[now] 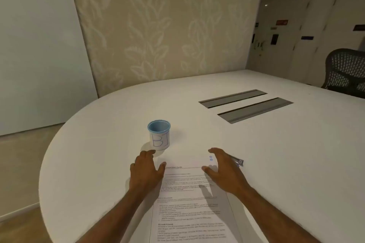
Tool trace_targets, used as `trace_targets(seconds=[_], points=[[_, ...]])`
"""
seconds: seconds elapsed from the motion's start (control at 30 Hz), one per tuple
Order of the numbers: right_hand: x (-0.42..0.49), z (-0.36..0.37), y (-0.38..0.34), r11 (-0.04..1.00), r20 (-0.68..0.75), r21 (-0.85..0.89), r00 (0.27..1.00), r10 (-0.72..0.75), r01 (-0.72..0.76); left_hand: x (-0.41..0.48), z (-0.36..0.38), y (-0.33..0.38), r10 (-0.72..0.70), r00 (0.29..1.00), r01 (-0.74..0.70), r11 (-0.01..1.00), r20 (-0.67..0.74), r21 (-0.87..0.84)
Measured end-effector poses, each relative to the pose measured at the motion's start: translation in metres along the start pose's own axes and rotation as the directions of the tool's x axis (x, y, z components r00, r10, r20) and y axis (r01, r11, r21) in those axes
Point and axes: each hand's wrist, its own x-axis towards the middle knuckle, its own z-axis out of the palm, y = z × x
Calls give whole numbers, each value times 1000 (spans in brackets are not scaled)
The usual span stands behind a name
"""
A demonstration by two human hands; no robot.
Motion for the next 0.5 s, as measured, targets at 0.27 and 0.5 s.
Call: trace_targets(seconds=[0.27,0.5], points=[[-21,21,11,995,131,8,986,100,-102,-3,4,-3,-89,988,53,963,126,263],[-27,33,19,994,140,-9,984,111,-111,-9,11,2,-93,989,63,968,113,242]])
